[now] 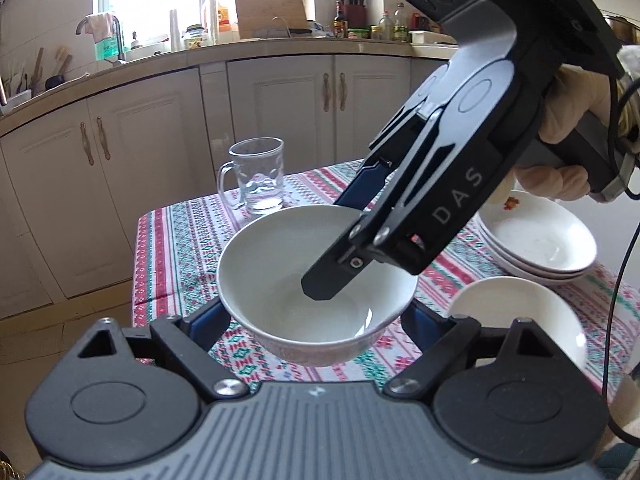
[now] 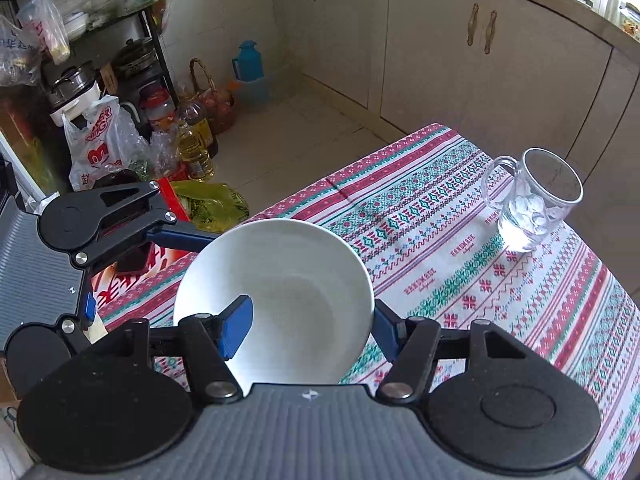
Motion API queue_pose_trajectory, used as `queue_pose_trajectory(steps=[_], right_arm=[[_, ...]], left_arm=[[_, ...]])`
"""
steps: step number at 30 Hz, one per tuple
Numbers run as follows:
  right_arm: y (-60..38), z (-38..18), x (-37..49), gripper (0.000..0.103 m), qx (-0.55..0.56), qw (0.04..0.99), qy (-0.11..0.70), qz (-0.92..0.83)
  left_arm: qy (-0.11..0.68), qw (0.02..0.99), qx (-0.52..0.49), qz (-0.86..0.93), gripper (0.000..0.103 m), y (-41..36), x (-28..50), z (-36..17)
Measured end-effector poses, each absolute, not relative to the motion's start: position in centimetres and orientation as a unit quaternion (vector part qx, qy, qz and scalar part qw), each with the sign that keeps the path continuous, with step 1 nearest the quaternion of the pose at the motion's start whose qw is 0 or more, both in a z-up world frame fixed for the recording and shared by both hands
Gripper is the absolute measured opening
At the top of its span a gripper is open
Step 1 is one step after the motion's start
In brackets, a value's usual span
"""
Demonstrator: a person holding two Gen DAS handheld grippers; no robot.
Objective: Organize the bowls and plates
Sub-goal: 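Lift the white bowl with the right gripper and carry it to the bowl stack, then lower the white bowl into the stacked bowls with the right gripper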
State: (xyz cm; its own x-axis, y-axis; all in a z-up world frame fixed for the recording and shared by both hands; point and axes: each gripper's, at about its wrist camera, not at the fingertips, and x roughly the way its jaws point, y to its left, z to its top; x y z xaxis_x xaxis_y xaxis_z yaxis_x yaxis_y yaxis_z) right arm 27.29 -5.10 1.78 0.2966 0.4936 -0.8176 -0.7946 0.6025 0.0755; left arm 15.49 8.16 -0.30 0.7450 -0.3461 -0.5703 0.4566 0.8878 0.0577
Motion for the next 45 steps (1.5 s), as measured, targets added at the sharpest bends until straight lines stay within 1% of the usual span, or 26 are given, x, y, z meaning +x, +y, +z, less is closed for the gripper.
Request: queue_pose_trajectory(steps=[12, 19, 34, 45], right_arm=[[-8.5, 4.5, 20.7, 0.069, -0.167, 0.802, 0.409, 0.401], [-11.1, 5.1, 18.0, 0.069, -0.161, 0.814, 0.407, 0.382], [-15.1, 3.0, 15.5, 0.07, -0.131, 0.827, 0.422, 0.347], [-15.3, 1.3, 15.9, 0.07, -0.124, 0.826, 0.426, 0.348]], left_arm=[[0.279, 0.921, 0.106, -0.251, 0.091, 5.9, 11.3, 1.9], [0.271, 0.916, 0.11, -0.276, 0.091, 3.9, 9.9, 2.0], [0.287, 0.901, 0.108, -0.307, 0.091, 1.3, 8.9, 0.2], [0.307, 0.894, 0.113, -0.305, 0.091, 1.1, 9.3, -0.8]])
